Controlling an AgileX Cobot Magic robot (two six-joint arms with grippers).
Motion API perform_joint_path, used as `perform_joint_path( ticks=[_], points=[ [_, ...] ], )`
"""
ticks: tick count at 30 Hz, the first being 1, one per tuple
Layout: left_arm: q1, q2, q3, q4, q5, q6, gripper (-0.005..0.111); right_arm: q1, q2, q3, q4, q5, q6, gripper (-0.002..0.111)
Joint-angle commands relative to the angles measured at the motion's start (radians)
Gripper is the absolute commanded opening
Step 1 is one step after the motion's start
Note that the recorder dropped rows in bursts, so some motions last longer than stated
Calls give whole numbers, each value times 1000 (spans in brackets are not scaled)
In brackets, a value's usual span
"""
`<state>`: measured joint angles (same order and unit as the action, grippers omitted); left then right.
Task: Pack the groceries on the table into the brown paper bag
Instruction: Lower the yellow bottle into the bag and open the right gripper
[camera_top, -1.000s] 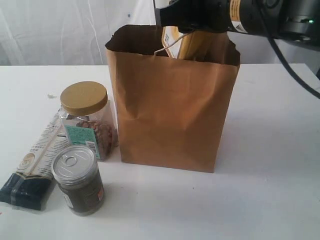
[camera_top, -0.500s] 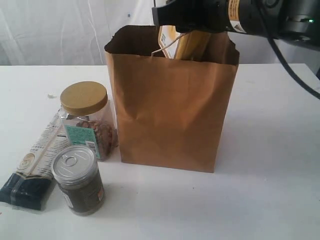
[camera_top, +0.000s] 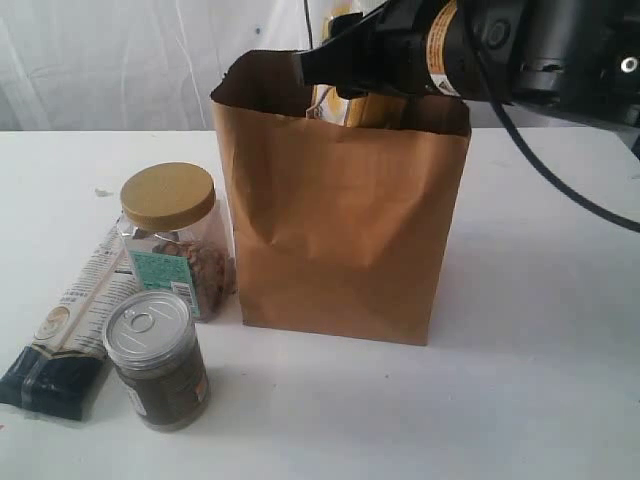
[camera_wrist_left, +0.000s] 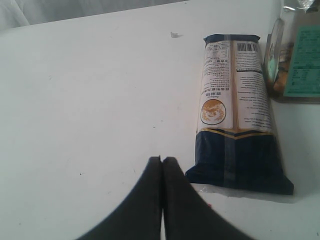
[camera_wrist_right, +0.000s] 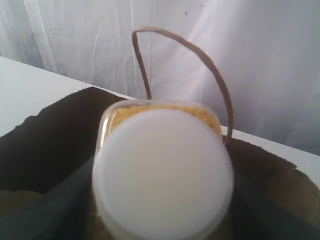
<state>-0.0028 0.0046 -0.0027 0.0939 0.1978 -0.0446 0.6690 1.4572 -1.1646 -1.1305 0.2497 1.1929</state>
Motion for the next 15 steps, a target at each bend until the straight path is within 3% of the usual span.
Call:
perform_joint_path(
  ticks=[1, 11, 15],
  points=[
    [1, -5, 3, -3, -4, -4, 0, -3, 2, -10, -17, -13, -3, 45],
    [1, -5, 3, -3, -4, -4, 0, -3, 11, -10, 43, 146, -3, 60],
    [1, -5, 3, -3, -4, -4, 0, -3, 13, -10, 109, 201, -8, 60]
  ],
)
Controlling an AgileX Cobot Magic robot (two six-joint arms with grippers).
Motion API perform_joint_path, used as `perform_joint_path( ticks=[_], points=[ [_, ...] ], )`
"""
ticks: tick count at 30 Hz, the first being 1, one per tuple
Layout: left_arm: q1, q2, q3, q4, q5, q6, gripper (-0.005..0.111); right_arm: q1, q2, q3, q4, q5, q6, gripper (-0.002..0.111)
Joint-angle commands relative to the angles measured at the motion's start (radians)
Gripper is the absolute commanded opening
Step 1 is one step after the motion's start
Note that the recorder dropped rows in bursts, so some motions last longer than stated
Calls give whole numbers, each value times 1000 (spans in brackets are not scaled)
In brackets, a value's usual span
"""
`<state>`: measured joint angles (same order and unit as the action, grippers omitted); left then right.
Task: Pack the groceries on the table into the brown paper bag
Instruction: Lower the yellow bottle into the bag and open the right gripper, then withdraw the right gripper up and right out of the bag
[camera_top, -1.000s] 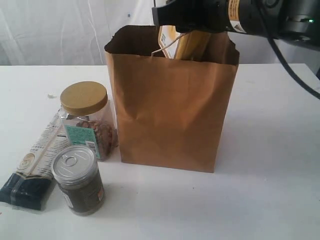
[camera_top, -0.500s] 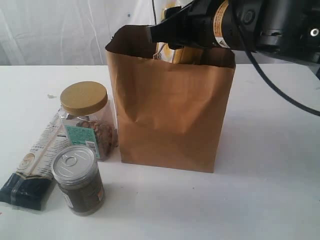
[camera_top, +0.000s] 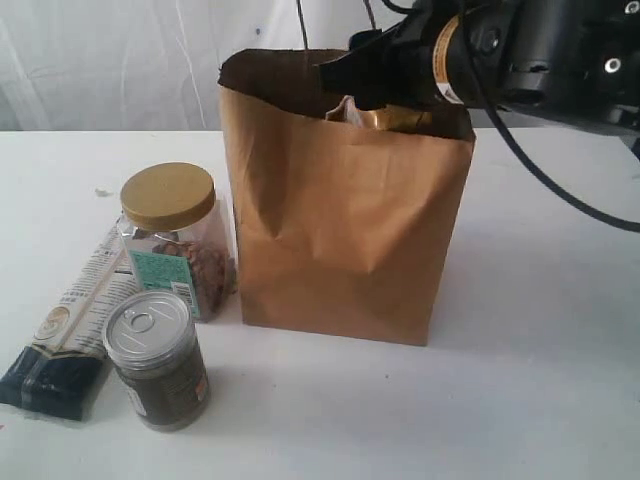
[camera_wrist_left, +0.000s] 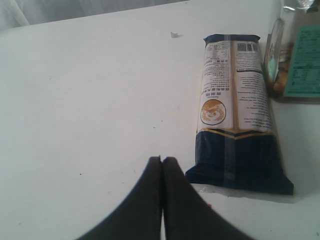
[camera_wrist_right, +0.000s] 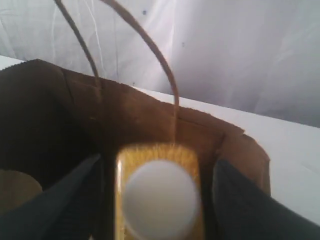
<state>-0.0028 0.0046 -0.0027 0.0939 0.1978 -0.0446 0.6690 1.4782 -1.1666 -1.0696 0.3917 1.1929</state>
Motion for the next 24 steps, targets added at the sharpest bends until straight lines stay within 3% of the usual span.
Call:
perform_joint_path(
  ticks=[1, 15, 24],
  points=[
    [1, -5, 3, -3, -4, -4, 0, -3, -8, -8, 49, 59, -8, 60],
    [1, -5, 3, -3, -4, -4, 0, -3, -11, -8, 110, 49, -8, 60],
    [1, -5, 3, -3, -4, -4, 0, -3, -163, -34, 108, 0, -71, 60]
  ],
)
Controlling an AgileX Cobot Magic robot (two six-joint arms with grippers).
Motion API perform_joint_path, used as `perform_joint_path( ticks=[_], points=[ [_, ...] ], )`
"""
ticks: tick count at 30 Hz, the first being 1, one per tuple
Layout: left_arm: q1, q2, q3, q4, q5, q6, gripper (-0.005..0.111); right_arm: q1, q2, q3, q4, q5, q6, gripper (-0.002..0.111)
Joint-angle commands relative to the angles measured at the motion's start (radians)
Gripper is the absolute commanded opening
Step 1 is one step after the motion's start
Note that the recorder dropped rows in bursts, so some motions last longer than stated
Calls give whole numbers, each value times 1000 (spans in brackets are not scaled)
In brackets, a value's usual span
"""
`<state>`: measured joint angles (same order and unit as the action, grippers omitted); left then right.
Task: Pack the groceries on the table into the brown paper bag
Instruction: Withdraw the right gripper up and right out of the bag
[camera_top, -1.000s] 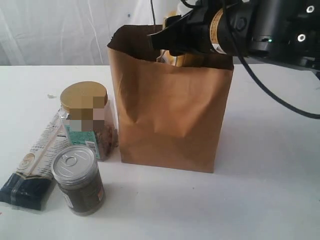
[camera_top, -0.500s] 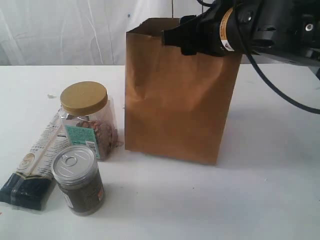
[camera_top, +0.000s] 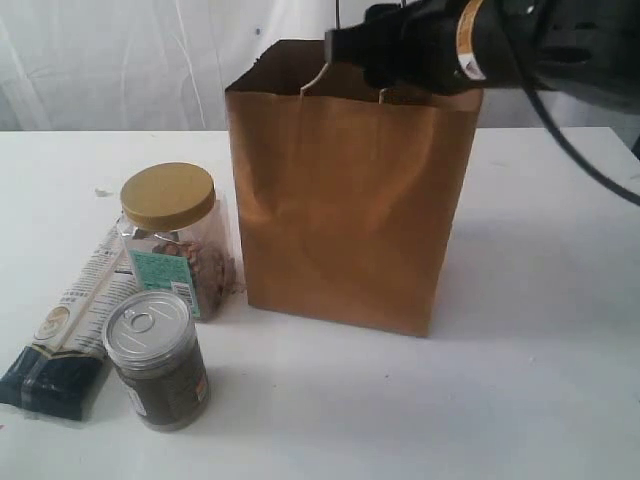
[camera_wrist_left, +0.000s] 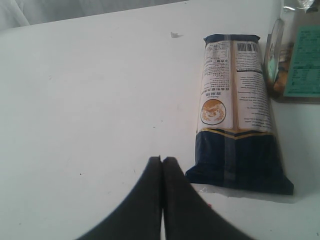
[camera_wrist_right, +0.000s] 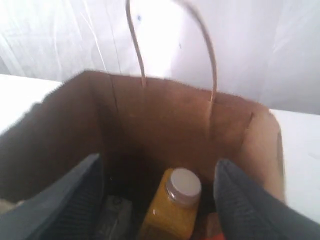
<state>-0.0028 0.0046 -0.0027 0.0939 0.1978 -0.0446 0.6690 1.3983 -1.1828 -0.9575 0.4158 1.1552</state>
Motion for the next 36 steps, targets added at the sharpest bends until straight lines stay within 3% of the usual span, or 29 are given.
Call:
perform_joint_path(
  ticks=[1, 5, 9, 12, 14, 18, 20, 22, 25, 26, 28, 31, 33, 36],
  points=[
    [1, -5, 3, -3, -4, -4, 0, -3, -106, -18, -4, -20, -33, 60],
    [1, -5, 3, -3, -4, -4, 0, -3, -171, -16, -2, 78, -62, 60],
    [1, -5, 3, -3, -4, -4, 0, -3, -194, -16, 57, 234, -214, 55],
    [1, -5, 3, -3, -4, -4, 0, -3, -198, -16, 121, 362, -471, 39],
    [1, -5, 3, -3, -4, -4, 0, -4, -188, -12, 44, 452, -557, 27],
    [1, -5, 3, -3, -4, -4, 0, -85, -168, -12, -208, 588, -525, 5],
    [1, -5, 3, -3, -4, -4, 0, -166, -168, -12, -213, 555, -514, 0],
    [1, -5, 3, -3, -4, -4, 0, -273, -168, -12, -153, 508, -496, 0],
    [1, -5, 3, -3, -4, -4, 0, -430, -147, -11, 90, 465, -544, 0],
    [1, -5, 3, -3, -4, -4, 0, -527, -123, 18, 331, 456, -662, 0],
    [1, -5, 3, -3, -4, -4, 0, -616, -83, 110, 660, 458, -854, 0],
    [1, -5, 3, -3, -4, -4, 0, -631, -42, 308, 758, 458, -997, 0],
    [1, -5, 3, -3, -4, -4, 0, -631, -53, 472, 760, 353, -932, 0],
    [1, -5, 3, -3, -4, -4, 0, -631, -137, 581, 829, 225, -821, 0]
  ],
)
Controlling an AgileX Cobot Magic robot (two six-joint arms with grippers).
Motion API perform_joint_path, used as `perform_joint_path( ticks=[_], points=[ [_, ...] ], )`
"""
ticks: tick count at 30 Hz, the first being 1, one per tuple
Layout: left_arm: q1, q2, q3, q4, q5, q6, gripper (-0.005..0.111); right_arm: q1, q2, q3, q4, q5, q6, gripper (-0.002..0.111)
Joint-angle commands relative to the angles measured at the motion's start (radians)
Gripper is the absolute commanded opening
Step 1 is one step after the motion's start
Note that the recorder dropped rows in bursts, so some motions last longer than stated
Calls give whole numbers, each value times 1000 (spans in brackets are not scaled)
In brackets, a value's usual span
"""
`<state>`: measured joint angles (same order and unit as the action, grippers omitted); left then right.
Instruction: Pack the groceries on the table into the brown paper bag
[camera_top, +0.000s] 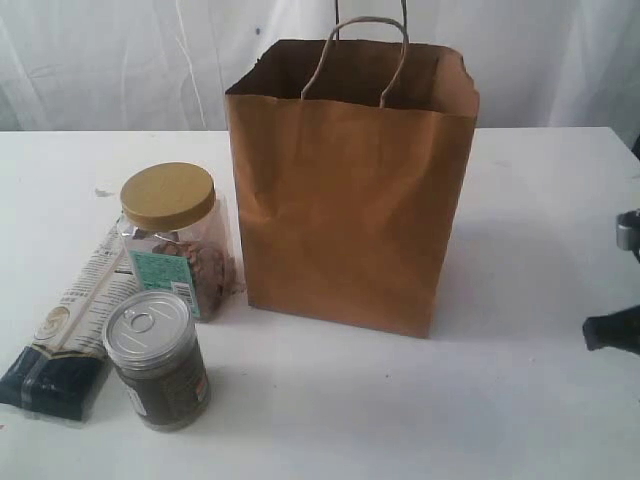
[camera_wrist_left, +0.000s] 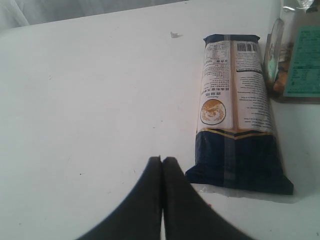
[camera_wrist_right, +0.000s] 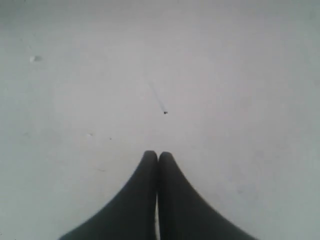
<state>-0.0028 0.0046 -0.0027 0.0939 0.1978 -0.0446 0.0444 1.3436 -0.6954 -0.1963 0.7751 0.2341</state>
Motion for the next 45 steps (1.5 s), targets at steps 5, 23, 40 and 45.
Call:
perform_joint_path(
  ticks=[5, 23, 40, 45],
  points=[
    [1, -5, 3, -3, -4, -4, 0, -4, -502, 195, 299, -219, 110, 0],
    [1, -5, 3, -3, -4, -4, 0, -4, -1210, 244, 305, -173, 62, 0],
    [1, -5, 3, -3, -4, -4, 0, -15, -1344, 492, 282, -1458, -240, 0],
    [1, -5, 3, -3, -4, -4, 0, -15, -1344, 695, 349, -1734, -279, 0]
  ],
)
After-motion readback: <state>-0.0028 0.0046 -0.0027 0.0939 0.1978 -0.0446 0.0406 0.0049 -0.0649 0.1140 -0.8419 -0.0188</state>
